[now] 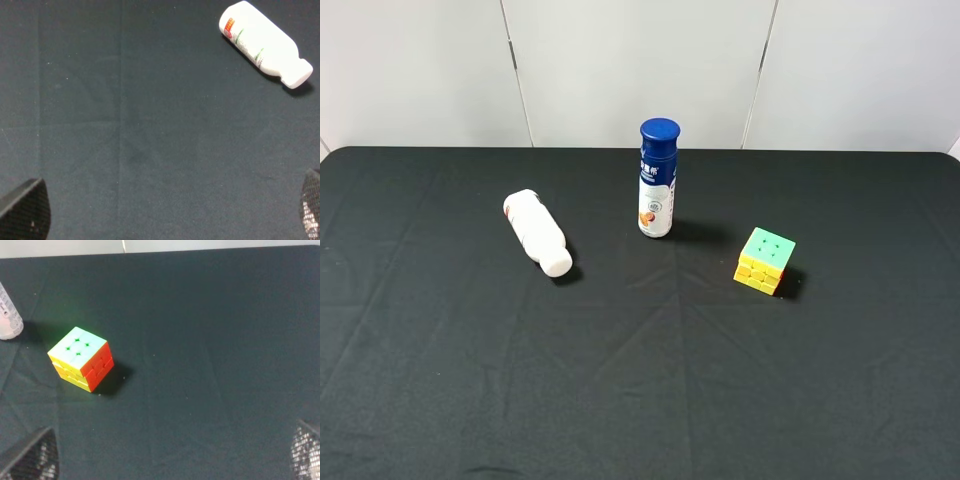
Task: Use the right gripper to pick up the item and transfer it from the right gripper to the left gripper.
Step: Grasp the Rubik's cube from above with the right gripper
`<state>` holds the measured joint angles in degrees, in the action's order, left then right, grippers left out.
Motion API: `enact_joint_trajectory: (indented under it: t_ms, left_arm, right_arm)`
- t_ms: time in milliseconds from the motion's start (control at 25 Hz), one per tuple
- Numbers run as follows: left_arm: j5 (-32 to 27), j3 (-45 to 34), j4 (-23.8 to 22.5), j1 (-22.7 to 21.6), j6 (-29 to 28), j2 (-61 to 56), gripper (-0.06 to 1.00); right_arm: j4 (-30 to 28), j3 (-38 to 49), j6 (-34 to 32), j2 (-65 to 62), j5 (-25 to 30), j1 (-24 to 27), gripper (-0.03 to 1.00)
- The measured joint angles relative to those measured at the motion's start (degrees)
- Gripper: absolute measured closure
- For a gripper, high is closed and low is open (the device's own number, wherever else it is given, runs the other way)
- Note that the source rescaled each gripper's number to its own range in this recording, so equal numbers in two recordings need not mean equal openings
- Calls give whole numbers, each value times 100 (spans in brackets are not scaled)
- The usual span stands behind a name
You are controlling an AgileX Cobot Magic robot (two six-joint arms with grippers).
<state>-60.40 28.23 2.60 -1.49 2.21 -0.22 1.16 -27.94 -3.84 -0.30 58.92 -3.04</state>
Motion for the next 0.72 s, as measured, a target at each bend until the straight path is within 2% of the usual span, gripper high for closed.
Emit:
enact_joint_trajectory:
  t_ms: [720]
  left_arm:
    - [6,0,1,0,0,0,-6]
  right_arm:
    - [0,0,0,0,0,0,-3]
